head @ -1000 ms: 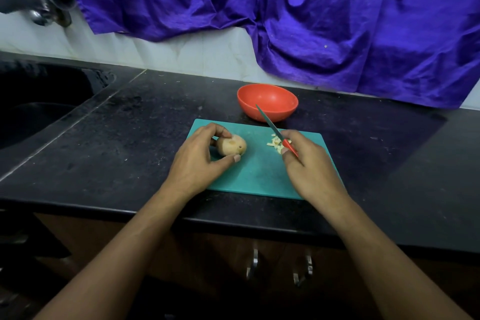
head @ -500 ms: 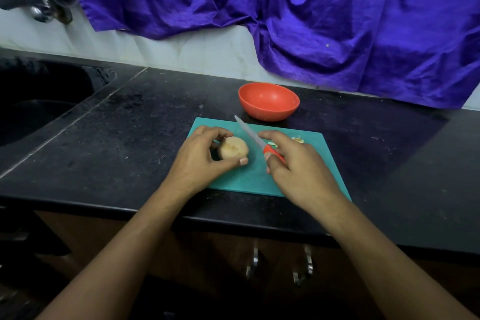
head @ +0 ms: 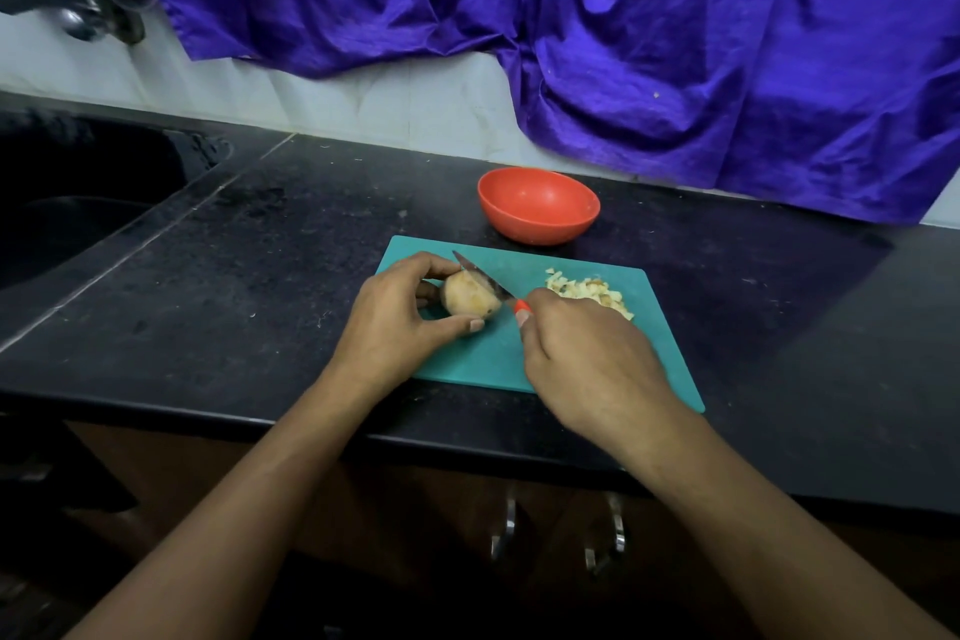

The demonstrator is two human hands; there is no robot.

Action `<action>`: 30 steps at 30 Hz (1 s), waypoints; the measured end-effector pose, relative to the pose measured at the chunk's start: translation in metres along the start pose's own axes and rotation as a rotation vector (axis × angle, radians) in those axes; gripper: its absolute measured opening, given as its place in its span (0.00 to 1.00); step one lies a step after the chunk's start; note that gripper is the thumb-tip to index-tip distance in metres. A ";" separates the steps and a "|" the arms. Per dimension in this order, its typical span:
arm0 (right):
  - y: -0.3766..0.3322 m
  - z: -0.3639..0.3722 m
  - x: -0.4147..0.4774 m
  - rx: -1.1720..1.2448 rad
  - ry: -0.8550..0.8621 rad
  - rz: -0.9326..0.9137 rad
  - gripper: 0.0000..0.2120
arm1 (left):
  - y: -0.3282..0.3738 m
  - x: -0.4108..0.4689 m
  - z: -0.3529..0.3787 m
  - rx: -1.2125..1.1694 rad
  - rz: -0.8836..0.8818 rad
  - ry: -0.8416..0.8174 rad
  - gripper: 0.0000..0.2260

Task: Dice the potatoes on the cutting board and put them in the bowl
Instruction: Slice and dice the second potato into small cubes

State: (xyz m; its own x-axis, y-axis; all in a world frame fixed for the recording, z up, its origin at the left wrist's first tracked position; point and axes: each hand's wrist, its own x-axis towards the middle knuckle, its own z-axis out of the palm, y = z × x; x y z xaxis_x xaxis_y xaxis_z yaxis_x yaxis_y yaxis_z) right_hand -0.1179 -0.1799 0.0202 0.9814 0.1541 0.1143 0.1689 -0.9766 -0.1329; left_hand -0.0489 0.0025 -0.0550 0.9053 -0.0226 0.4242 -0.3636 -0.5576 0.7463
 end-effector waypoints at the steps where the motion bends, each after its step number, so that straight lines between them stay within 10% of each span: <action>1: -0.002 -0.002 0.000 -0.014 -0.006 0.007 0.11 | 0.001 0.000 0.000 -0.010 -0.003 0.000 0.25; 30: -0.031 0.005 0.013 -0.112 -0.140 0.017 0.11 | -0.005 0.001 -0.001 -0.068 -0.005 0.023 0.22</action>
State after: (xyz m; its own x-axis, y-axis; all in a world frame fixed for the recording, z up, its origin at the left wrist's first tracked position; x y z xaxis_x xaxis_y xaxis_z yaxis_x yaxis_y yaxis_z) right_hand -0.1096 -0.1469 0.0213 0.9884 0.1494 -0.0267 0.1489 -0.9886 -0.0223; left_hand -0.0470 0.0060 -0.0576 0.9020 -0.0007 0.4316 -0.3742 -0.4998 0.7811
